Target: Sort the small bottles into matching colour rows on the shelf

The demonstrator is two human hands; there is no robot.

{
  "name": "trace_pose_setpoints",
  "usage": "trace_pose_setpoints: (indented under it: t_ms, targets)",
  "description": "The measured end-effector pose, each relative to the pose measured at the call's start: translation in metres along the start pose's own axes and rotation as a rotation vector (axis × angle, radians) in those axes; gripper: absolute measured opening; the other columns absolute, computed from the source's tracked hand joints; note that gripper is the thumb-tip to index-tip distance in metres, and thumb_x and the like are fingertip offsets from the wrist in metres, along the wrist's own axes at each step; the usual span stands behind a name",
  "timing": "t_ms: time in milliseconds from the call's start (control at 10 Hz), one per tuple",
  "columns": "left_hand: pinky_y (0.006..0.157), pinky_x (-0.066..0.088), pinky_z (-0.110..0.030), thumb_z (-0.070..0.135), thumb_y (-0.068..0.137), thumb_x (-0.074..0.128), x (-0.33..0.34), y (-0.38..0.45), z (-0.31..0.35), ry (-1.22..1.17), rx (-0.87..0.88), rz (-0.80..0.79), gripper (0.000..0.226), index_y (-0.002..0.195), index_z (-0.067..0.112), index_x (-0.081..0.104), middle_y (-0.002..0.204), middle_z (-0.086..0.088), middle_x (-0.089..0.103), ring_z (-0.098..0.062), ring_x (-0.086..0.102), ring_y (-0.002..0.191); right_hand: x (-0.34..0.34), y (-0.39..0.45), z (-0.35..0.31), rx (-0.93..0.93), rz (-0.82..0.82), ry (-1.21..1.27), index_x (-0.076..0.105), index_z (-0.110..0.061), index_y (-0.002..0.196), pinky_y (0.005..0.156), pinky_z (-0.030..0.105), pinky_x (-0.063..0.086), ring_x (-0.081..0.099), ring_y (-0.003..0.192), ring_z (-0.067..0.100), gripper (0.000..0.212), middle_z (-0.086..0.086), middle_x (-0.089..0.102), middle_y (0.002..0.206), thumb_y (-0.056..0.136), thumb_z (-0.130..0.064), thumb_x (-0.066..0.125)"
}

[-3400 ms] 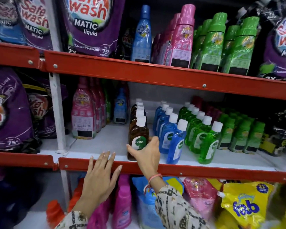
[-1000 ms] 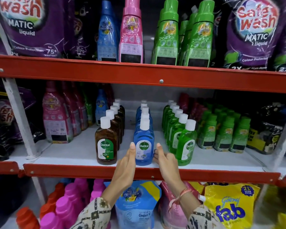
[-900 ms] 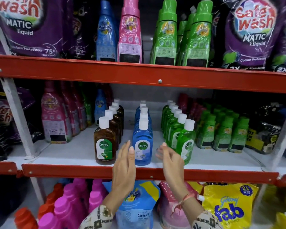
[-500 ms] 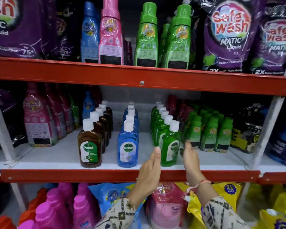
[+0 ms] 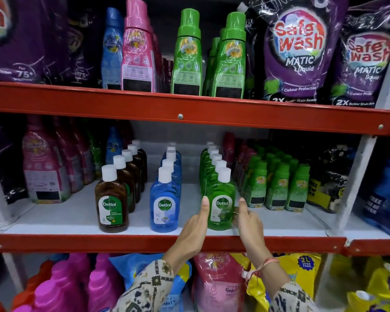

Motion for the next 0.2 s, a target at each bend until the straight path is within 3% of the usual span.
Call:
trace_pose_setpoints:
  t_ms: [100,200]
  targets:
    - [0.117,0.025,-0.028,0.089,0.078,0.008,-0.001,-0.002,-0.003,0.090,-0.003,-0.005,0.095,0.145,0.033,0.046,0.139,0.017,0.051,-0.005,0.045,0.133,-0.001,-0.001,-0.002,-0.024,0.008,0.005,0.066,0.009,0.092,0.084,0.042,0.052,0.066,0.091,0.034,0.072,0.022,0.072,0.090,0.098,-0.053,0.032]
    - [0.120,0.026,-0.030,0.077,0.091,0.016,-0.017,-0.008,0.007,0.247,0.139,0.153,0.082,0.149,0.026,0.041,0.151,0.012,0.045,-0.002,0.038,0.139,-0.015,-0.007,-0.018,-0.135,0.072,0.011,0.068,-0.011,0.091,0.085,0.041,0.051,0.066,0.096,0.030,0.041,0.009,0.071,0.089,0.099,-0.042,0.043]
Point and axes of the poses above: each hand's wrist, its own y-axis towards the middle knuckle, its own x-axis out of the palm, z = x × y, the point moved 8 cm from there along y, towards the middle knuckle
